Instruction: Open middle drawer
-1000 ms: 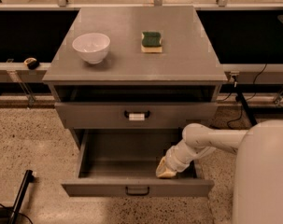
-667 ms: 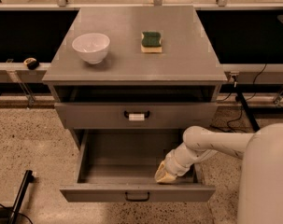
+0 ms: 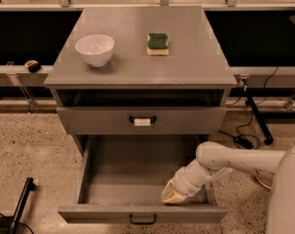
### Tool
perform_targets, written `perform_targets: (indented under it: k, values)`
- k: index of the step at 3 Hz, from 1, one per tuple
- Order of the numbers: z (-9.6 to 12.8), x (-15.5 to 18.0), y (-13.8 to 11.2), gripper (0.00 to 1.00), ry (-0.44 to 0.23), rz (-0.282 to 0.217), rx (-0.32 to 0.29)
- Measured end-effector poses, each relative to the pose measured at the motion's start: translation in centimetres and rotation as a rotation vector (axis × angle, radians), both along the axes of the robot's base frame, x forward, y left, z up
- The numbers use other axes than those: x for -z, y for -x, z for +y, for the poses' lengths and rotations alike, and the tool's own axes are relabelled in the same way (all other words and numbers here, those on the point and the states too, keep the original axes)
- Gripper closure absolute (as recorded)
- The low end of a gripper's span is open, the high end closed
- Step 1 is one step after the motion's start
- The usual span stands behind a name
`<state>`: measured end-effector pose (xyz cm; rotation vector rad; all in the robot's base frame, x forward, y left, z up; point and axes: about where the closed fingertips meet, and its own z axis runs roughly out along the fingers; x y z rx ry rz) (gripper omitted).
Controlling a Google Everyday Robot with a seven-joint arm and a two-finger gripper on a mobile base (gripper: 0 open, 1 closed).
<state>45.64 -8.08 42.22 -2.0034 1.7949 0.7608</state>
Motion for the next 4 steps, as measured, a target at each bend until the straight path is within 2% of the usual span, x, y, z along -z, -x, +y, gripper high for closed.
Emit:
perform_targets:
  k: [2,3,4]
  values:
    - [-0.3,-1.0,3.8,1.0,-0.039,0.026,-0.001]
    - [-0.6,-2.0,4.2,1.0,-0.12,-0.036,0.04]
    - [-2.3,-4.8,3.3,1.0,-0.223,-0.188,0.098]
